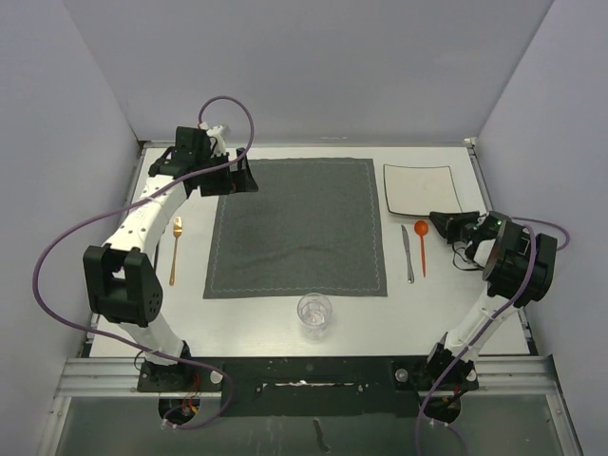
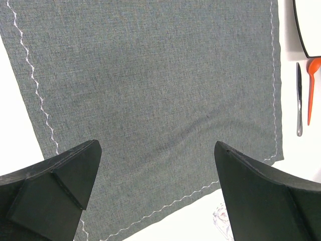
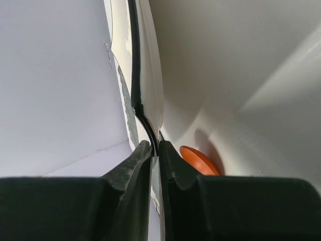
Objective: Set the dinner table for one person
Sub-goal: Pick up the plate at the center of the board.
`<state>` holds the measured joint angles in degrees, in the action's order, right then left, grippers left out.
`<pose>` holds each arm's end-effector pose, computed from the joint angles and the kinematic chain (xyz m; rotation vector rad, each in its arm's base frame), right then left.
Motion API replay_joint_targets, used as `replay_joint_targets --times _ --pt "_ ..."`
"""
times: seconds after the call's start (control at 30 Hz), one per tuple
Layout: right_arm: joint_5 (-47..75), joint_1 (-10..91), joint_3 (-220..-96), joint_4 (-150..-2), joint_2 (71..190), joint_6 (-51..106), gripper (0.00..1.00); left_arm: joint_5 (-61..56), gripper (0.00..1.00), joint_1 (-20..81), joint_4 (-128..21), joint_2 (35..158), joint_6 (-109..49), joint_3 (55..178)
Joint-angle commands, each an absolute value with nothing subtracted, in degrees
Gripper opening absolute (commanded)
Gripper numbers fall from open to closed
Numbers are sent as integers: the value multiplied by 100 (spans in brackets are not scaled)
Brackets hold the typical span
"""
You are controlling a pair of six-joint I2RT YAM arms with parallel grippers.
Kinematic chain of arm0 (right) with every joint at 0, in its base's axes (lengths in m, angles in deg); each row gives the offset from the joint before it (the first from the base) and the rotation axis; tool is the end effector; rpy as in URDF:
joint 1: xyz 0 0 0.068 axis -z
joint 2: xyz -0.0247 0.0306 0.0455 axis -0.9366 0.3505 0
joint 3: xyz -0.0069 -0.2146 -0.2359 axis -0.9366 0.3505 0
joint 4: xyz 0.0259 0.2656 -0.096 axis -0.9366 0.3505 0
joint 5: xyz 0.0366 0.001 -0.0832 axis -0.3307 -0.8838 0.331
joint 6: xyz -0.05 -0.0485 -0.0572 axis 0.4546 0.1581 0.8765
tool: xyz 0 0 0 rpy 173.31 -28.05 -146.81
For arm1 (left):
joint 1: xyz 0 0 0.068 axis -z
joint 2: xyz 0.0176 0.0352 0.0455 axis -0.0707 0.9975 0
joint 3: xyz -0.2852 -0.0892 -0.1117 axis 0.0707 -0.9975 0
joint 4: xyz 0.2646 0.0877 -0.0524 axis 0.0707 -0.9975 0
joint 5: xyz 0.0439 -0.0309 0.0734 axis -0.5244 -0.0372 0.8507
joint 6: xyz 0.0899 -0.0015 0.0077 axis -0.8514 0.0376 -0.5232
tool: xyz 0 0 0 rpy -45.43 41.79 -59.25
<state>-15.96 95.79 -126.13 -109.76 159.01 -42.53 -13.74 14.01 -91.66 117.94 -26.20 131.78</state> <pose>0.3858 -0.1358 0.1122 1.4734 1.7003 1.2005 0.4253 -0.1018 0.3284 0.0420 2.4032 -0.6141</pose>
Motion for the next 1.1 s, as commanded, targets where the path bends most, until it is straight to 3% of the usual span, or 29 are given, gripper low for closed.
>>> replay_joint_targets --times 0.0,0.5,1.07 --pt "-1719 9647 -12541 -11710 15815 -4413 0 -1475 98 1357 -9037 11897 -2681 13411" --pt "-1788 9704 -12435 -11502 15652 -4224 0 -1532 98 1364 -9062 11903 -2681 13379" --pt "-1565 9689 -13488 -11322 16463 -4165 0 -1574 98 1355 -9101 12080 -2715 13466"
